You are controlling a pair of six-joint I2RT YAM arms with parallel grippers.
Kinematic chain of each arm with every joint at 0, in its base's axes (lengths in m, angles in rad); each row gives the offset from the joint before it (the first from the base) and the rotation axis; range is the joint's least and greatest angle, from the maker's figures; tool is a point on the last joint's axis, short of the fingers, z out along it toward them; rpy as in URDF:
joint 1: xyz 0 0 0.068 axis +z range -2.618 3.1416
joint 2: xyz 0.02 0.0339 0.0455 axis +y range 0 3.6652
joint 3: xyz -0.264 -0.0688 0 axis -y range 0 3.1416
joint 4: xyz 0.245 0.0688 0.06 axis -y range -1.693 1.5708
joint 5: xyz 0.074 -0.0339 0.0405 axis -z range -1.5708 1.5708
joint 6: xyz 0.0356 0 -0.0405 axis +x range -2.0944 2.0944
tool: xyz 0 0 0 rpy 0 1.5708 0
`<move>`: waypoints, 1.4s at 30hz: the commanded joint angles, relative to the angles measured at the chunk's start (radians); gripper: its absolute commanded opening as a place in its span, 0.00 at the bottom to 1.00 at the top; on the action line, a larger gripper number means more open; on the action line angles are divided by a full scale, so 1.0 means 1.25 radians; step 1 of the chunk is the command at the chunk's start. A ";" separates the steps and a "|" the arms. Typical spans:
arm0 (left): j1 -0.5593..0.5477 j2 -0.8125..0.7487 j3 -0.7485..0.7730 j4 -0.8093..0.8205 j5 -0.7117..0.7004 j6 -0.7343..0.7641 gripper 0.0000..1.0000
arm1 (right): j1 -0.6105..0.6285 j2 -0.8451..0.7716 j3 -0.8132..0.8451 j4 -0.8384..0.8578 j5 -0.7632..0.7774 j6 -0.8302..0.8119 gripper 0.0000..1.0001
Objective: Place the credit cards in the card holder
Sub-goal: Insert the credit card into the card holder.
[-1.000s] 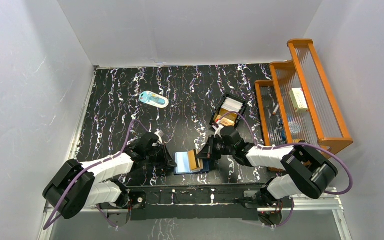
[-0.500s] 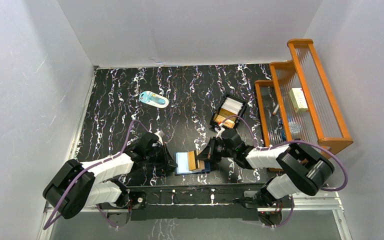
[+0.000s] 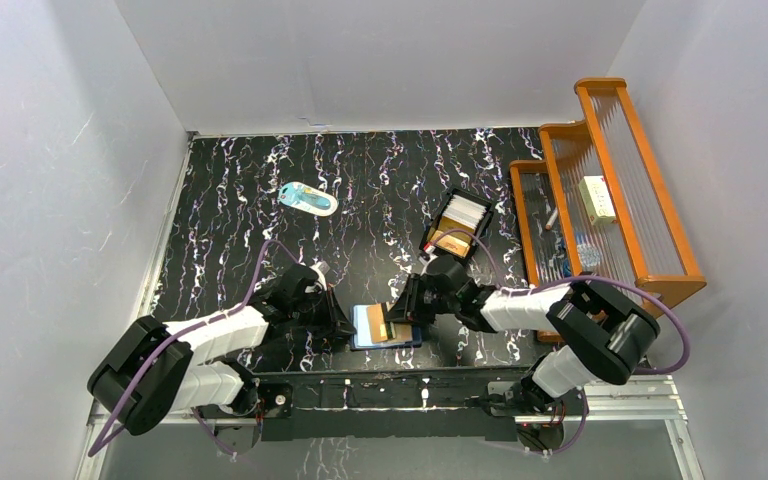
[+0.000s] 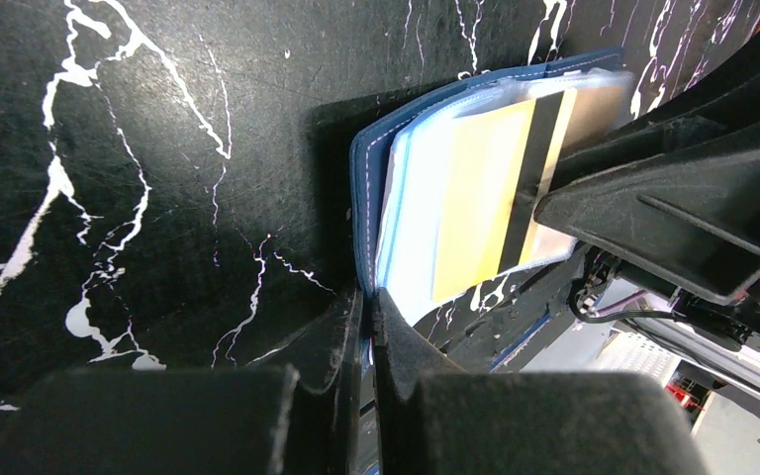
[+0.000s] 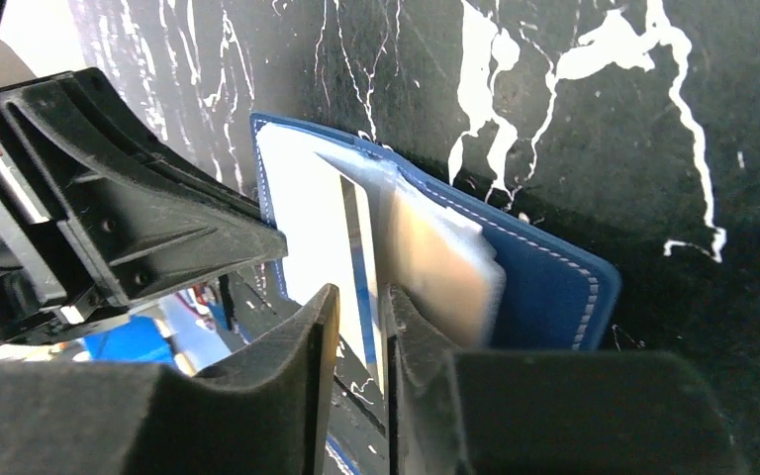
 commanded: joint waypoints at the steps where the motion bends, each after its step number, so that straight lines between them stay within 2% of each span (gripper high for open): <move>1: -0.001 0.008 -0.008 -0.009 0.004 0.002 0.00 | 0.011 -0.028 0.094 -0.242 0.086 -0.068 0.35; 4: -0.001 0.016 -0.010 -0.009 0.006 0.003 0.00 | 0.011 -0.044 0.119 -0.324 0.120 -0.093 0.44; 9: -0.001 0.014 -0.004 -0.010 0.006 0.004 0.00 | 0.014 -0.049 0.145 -0.370 0.134 -0.106 0.45; 14: -0.001 0.011 0.000 -0.014 0.009 0.000 0.00 | 0.036 -0.027 0.169 -0.365 0.120 -0.106 0.44; 28: -0.002 -0.006 0.001 -0.003 0.008 -0.014 0.00 | 0.093 0.050 0.204 -0.244 0.064 -0.053 0.39; 37: -0.004 -0.009 0.004 0.005 0.020 -0.012 0.00 | 0.100 0.072 0.224 -0.259 0.069 -0.082 0.33; 42: -0.004 -0.003 0.005 0.006 0.026 -0.007 0.00 | 0.101 0.076 0.259 -0.331 0.107 -0.146 0.32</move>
